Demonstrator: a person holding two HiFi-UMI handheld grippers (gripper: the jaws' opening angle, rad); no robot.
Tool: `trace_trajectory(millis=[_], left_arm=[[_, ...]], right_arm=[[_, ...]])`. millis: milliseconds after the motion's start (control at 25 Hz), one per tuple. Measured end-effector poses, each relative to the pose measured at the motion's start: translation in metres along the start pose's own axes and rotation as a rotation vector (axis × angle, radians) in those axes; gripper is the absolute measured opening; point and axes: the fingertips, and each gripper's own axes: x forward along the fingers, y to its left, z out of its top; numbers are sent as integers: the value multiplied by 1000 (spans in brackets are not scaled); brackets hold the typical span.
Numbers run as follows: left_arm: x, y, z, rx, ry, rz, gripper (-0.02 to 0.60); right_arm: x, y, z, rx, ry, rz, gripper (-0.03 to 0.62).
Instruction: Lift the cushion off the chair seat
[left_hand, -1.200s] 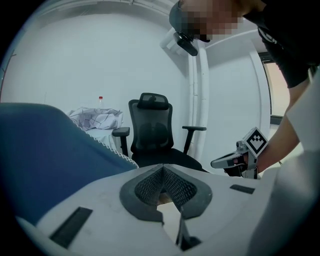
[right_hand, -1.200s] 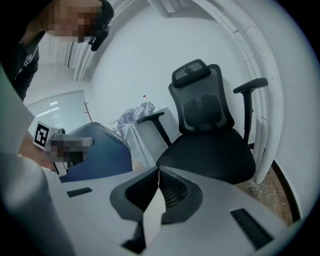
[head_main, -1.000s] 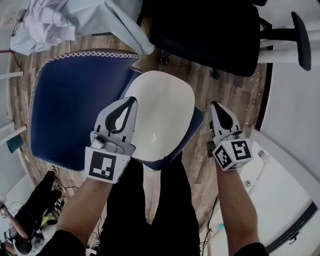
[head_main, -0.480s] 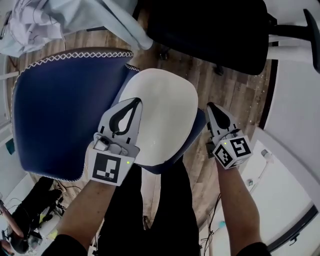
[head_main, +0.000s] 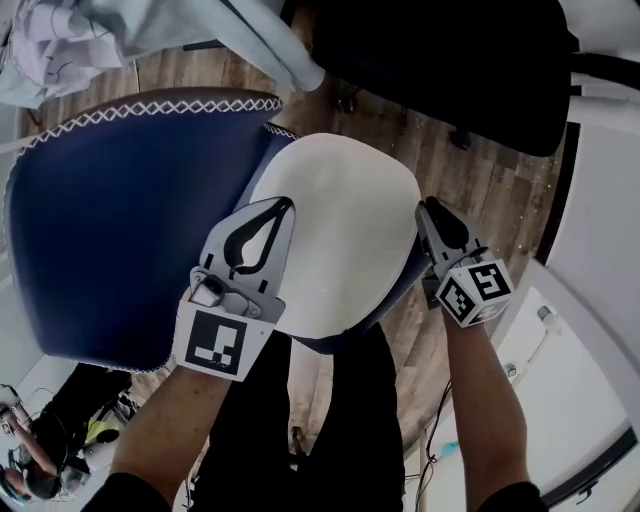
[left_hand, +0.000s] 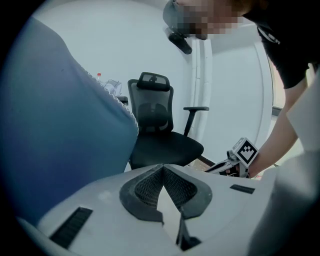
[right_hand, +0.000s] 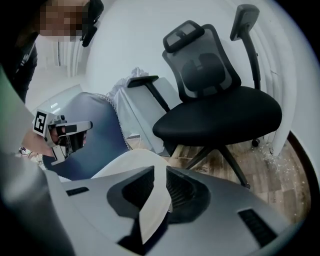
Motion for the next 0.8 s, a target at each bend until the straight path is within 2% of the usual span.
trace_trajectory(millis=[160, 480, 800], left_arm=[[2, -4, -8, 7, 14, -17, 5], [6, -21, -8, -1, 34, -42, 5], [-1, -12, -12, -8, 49, -37, 5]], right_arm=[[10, -2, -9, 12, 39, 13, 147], [16, -7, -16, 17, 91, 47, 270], [37, -8, -34, 69, 220, 55, 284]])
